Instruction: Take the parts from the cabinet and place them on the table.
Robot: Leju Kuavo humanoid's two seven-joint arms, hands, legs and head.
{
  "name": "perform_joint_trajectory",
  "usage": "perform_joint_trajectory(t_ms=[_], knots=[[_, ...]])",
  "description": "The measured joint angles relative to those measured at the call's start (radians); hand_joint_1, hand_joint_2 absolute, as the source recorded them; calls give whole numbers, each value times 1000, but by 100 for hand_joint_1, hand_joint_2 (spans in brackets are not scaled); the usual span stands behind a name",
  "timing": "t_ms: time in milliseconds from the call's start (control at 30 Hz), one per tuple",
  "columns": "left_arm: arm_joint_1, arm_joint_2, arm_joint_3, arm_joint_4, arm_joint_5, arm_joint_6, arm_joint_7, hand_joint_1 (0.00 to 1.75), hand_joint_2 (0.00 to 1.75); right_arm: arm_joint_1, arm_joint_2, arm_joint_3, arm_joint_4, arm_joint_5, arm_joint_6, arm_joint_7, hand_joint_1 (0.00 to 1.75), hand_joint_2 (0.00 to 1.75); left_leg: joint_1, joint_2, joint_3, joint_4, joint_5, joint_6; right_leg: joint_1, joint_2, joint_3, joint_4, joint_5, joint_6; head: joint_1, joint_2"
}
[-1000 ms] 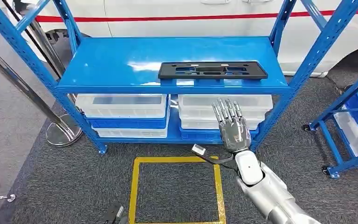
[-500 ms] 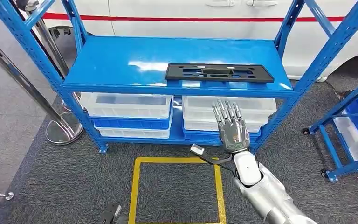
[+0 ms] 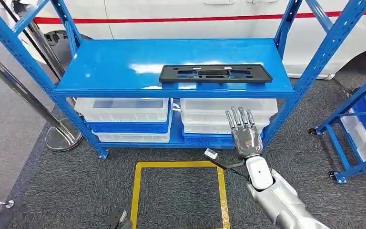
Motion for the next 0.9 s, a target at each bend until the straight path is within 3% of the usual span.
perform_joint_trajectory(t_ms=[33,67,100,167,233,267,367,400,433,500,533,567,600,633,667,700,767,800,833,900], knots=[[0,1,0,0,0,0,0,0,0,0,0,-5,3,0,0,-1,0,175,-5,1,32,-65,3,12,-1,-2,6,-1,-5,2,0,0],[-4,2,0,0,0,0,-1,0,0,-2,0,-9,6,0,0,-1,0,175,-9,3,42,-86,-16,16,4,-1,5,0,-10,11,1,0],[-5,1,-1,0,0,0,-1,0,0,-1,1,-13,10,0,0,-1,0,175,-11,4,46,-85,-20,18,0,-2,7,-7,-10,19,0,0],[-1,2,-2,0,-1,0,-2,0,0,5,1,-16,14,0,0,-1,0,175,-10,1,54,-102,-26,34,1,-4,15,9,11,35,1,0],[2,2,-5,0,-1,1,-4,0,0,3,1,-19,15,0,0,-1,0,175,-6,-2,90,-116,-24,43,-3,-6,12,34,-6,42,3,0],[-1,2,-6,0,-1,2,-4,0,0,0,2,-23,16,0,-1,0,0,175,-5,-2,98,-117,-28,47,-2,-4,-19,84,-21,46,3,0],[-4,1,-8,0,0,2,-5,0,0,9,2,-32,21,0,-1,-1,0,175,-5,-2,124,-117,-54,50,-3,-4,-165,280,-84,58,3,0],[-1,1,-8,0,0,2,-5,0,0,12,2,-34,24,0,-1,-1,0,175,-4,-5,138,-117,-65,48,-4,-4,-192,291,-83,56,3,0],[2,1,-8,0,0,2,-5,0,0,14,2,-35,27,0,-1,-2,0,175,-4,-6,154,-117,-78,44,-7,-4,-198,265,-71,53,3,0],[3,-1,-10,0,0,2,-5,0,0,14,2,-38,30,0,-1,-4,0,175,-2,-6,198,-117,-110,36,-9,-6,-168,126,-2,48,3,0],[4,-1,-11,0,0,2,-5,0,0,15,2,-41,32,0,-1,-5,0,175,-1,-5,210,-118,-130,32,-9,-9,-151,46,87,48,3,0],[2,-1,-12,2,0,2,-5,0,0,15,2,-42,37,0,0,-5,0,175,-5,-5,233,-105,-150,26,-5,-12,-153,-12,158,45,3,0],[1,-1,-13,2,0,2,-5,0,0,16,1,-42,41,0,0,-7,0,175,-7,-7,227,-117,-162,18,1,-13,-146,17,106,35,5,0],[0,0,-14,2,0,2,-4,0,0,19,1,-44,41,0,-1,-7,0,175,-9,-5,247,-126,-175,12,2,-9,-142,20,118,28,2,0],[-1,0,-15,2,0,2,-4,0,0,19,2,-44,41,0,-1,-6,0,175,-9,-4,257,-107,-159,7,-1,-9,-134,18,101,19,3,0],[-7,0,-15,2,-1,3,-3,0,0,14,2,-46,40,0,-1,-7,0,175,-9,-5,240,-66,-133,2,-4,-6,-120,17,92,11,2,0],[-11,0,-16,2,-1,6,-3,0,0,12,0,-52,39,0,-1,-4,0,175,-3,-4,142,100,-70,-6,-6,-6,-80,1,72,-2,2,0],[-10,0,-16,2,0,8,-2,0,0,13,1,-55,38,0,-1,0,0,175,-2,-4,82,171,-83,-11,-6,-6,-59,-6,58,-6,2,0],[-8,0,-16,2,0,8,0,0,0,15,2,-55,38,0,-1,-1,0,175,-2,-4,37,209,-127,-14,-6,-3,-38,-12,44,-6,2,0],[-3,0,-16,2,2,10,0,0,0,19,3,-56,38,0,-1,0,0,175,-1,-4,-24,212,-260,-16,-6,2,11,-17,18,-5,2,0]])
